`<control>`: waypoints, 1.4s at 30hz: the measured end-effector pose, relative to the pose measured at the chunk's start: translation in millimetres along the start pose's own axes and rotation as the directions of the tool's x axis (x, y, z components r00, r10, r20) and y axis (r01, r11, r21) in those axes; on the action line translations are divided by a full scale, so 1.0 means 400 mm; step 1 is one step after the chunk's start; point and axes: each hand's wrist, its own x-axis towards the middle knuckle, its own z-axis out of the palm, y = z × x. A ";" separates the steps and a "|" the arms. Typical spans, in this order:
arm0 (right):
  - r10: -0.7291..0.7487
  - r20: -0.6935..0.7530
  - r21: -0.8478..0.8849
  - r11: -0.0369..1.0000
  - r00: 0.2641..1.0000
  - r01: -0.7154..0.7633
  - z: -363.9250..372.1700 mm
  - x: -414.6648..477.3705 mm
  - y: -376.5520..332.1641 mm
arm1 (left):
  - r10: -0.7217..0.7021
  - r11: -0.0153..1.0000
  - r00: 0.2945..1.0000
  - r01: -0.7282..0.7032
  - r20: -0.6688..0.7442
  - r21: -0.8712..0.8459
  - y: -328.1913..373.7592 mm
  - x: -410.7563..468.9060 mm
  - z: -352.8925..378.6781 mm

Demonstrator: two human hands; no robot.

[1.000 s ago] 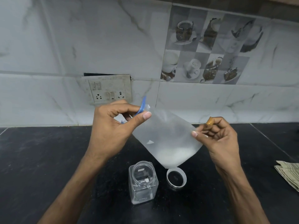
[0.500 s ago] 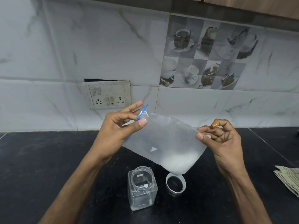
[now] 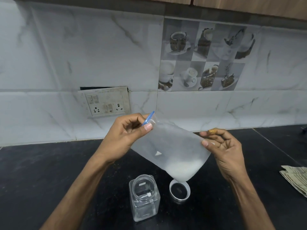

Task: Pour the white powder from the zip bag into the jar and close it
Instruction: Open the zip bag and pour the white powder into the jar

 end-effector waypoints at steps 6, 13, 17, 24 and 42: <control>0.011 0.095 -0.249 0.969 0.995 0.013 -0.015 -0.001 0.015 | 0.000 0.995 1.000 0.001 -0.007 0.096 -0.016 0.009 0.000; 0.134 0.270 -0.583 0.811 0.954 0.051 -0.006 -0.003 0.007 | 0.048 0.998 0.995 -0.052 0.092 0.040 -0.031 0.014 0.017; 0.043 0.208 -0.580 0.810 0.977 0.087 0.019 -0.002 0.007 | 0.028 1.000 0.993 -0.027 0.114 -0.011 -0.028 0.009 0.007; -0.017 0.160 -0.549 0.830 0.987 0.103 0.029 0.002 0.011 | 0.115 0.993 0.993 -0.115 0.040 -0.005 -0.015 0.018 -0.003; -0.086 0.074 -0.564 0.818 0.994 0.112 0.004 -0.001 0.034 | 0.157 0.986 0.987 -0.158 0.016 0.044 -0.023 0.052 0.032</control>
